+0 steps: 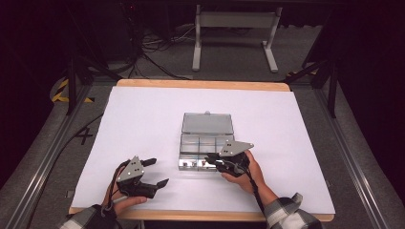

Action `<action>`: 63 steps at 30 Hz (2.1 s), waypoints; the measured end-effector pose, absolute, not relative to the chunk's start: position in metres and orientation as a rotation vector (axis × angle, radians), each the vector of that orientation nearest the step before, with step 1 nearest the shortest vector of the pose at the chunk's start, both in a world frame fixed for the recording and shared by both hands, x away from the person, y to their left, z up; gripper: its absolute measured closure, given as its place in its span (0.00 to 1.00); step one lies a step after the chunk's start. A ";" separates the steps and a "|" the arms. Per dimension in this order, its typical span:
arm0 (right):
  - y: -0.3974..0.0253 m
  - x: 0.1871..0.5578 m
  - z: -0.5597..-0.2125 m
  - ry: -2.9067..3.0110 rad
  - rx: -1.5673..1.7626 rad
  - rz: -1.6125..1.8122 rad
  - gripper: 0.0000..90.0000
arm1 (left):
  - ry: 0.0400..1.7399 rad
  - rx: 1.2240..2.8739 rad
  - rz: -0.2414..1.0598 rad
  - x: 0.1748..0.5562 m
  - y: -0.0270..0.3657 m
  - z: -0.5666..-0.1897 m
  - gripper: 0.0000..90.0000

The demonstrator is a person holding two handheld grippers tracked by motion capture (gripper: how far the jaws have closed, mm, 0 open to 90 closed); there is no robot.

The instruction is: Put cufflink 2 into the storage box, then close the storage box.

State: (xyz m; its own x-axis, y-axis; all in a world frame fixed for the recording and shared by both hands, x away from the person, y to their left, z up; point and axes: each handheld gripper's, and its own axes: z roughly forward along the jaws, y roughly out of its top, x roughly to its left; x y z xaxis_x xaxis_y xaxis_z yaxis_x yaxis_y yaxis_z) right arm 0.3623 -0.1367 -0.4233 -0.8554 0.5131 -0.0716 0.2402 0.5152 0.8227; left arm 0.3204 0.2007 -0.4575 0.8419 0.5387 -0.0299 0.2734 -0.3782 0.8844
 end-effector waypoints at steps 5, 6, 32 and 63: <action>-0.136 0.363 -0.426 2.464 0.639 1.252 0.90 | 0.599 1.985 0.322 0.320 0.201 -0.457 0.18; -0.136 0.363 -0.427 2.463 0.640 1.245 0.90 | 0.599 1.985 0.321 0.320 0.201 -0.457 0.18; -0.163 0.347 -0.401 2.421 0.574 1.247 0.80 | 0.597 1.980 0.320 0.322 0.202 -0.457 0.19; -0.274 0.349 -0.401 2.301 0.865 1.252 0.55 | 0.628 1.921 0.288 0.331 0.203 -0.446 0.21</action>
